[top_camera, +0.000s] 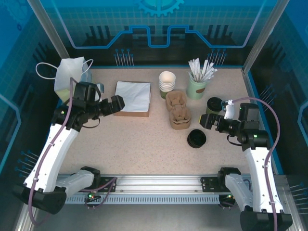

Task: Pack the takeout coffee

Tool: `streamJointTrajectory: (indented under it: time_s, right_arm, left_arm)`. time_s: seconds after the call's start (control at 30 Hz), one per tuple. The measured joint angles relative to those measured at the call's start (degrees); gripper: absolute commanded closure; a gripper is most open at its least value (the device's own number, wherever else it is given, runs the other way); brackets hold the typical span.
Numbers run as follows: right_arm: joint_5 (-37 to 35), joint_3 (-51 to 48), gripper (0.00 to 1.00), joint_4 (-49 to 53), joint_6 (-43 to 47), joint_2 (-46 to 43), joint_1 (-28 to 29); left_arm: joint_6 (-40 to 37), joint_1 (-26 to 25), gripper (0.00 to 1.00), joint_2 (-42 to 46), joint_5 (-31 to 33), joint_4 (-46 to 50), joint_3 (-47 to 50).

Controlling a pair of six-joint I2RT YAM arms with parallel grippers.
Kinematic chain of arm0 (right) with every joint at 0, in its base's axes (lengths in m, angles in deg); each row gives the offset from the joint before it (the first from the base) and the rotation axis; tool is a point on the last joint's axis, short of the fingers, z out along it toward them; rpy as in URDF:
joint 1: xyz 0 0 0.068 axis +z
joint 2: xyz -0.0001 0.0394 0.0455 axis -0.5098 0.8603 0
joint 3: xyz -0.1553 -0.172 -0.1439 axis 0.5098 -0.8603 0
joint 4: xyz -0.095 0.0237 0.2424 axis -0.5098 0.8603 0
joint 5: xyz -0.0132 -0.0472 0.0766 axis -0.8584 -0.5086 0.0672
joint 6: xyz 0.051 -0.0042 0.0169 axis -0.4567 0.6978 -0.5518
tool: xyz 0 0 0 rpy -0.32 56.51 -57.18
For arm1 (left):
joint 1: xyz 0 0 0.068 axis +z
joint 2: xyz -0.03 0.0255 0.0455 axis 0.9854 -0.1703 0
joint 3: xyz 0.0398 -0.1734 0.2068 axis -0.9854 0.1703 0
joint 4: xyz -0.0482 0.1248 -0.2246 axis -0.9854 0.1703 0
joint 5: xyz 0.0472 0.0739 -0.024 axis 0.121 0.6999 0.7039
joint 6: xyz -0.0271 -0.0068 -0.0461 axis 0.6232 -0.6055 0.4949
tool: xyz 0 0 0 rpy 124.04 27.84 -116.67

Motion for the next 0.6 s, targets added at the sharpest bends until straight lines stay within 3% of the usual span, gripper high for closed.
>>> streamJointTrajectory:
  time_s: [0.17,0.4,0.6]
  right_arm:
    - [0.1,0.0,0.01,-0.6,0.0,0.6,0.0]
    - [-0.1,0.0,0.01,-0.5,0.5,0.7,0.0]
    - [-0.3,0.0,0.01,0.4,1.3,0.8,0.0]
  left_arm:
    - [-4.5,4.3,0.01,-5.3,1.4,5.5,-11.0]
    - [-10.7,16.9,0.01,-14.8,1.8,13.0,-26.7]
    - [-15.3,23.7,0.01,-22.1,2.3,17.1,-36.6]
